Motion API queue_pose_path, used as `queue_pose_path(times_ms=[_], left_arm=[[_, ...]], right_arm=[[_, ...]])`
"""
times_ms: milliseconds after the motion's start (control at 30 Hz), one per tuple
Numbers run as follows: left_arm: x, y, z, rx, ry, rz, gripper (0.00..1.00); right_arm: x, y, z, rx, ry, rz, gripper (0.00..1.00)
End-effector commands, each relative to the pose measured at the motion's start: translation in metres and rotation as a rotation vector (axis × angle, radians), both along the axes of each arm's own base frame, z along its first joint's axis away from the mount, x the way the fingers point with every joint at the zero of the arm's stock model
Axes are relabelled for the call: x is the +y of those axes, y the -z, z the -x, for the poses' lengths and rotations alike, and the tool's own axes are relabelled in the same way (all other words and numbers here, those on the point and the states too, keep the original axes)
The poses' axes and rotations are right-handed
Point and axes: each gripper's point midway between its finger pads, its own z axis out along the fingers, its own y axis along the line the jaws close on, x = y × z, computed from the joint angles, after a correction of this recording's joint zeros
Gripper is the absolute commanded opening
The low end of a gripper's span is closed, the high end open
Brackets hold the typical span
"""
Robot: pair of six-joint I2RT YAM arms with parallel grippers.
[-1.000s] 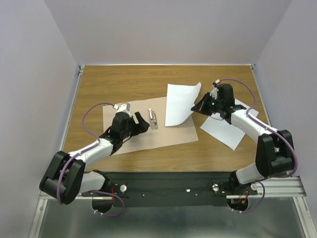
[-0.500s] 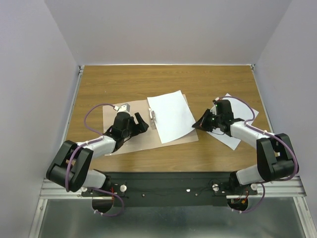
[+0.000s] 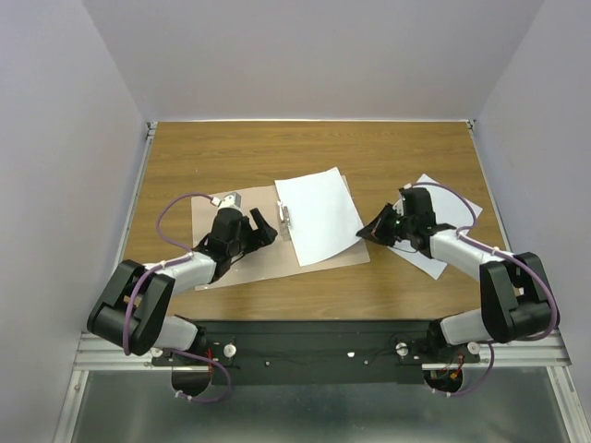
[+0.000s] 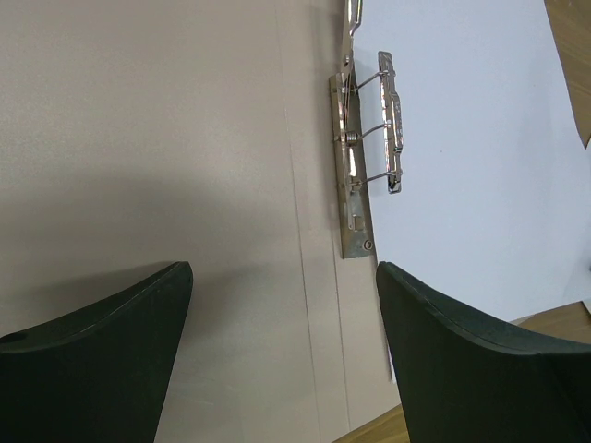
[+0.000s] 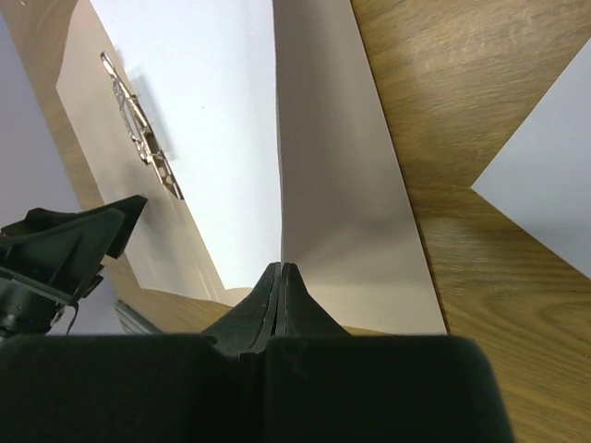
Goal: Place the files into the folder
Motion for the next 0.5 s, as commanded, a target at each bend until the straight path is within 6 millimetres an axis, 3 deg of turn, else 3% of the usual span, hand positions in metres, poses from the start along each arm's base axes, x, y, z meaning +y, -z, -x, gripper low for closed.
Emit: queue_pose_path(times_ms=[0,467], left_arm=[[0.0,0.012,0.007,0.046,-0.004,0.02,0.9],[0.005,0.017,0.012,0.065,-0.029,0.018,0.9]], right_arm=[[0.005,-0.005,0.003,-0.018,0.024,-0.028,0.01],[0.01,-0.002,0.019,-0.041,-0.023,-0.021,0.01]])
